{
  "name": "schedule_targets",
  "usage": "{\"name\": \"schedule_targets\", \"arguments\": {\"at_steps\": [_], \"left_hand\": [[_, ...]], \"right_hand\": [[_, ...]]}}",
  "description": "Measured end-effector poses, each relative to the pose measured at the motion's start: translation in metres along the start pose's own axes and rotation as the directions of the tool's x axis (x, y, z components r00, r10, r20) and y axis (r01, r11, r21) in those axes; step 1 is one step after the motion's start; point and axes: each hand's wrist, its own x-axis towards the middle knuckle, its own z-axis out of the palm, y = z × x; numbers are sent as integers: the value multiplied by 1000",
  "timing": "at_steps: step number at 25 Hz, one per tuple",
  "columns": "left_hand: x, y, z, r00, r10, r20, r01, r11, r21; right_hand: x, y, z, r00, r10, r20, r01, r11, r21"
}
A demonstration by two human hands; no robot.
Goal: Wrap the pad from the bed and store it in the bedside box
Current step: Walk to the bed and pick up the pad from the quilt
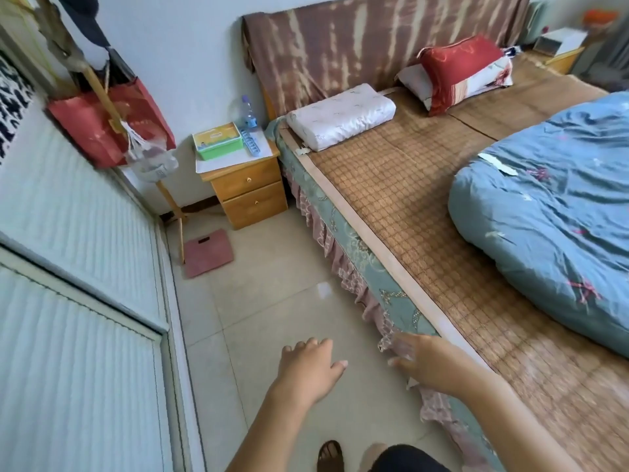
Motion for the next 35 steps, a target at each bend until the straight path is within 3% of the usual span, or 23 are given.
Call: {"name": "schedule_targets", "arguments": {"at_steps": [8, 19, 23, 28, 35], "left_hand": [[173, -2, -100, 988, 138, 72, -143, 986, 80], [405, 82, -244, 922, 333, 197, -375, 895, 242], [477, 124, -277, 855, 437, 281, -509, 811, 288], [589, 182, -320, 729, 564, 388, -684, 634, 362], [745, 285, -345, 595, 619, 512, -801, 409, 437]], "right_hand": [[127, 1, -93, 991, 133, -19, -129, 982, 136], [287, 71, -235, 921, 385, -53, -357, 893, 275], [325, 97, -274, 875, 480, -68, -431, 835, 343], [388, 126, -326, 758, 646, -90, -527, 687, 501], [474, 198, -393, 653, 755, -49, -571, 535, 623]]}}
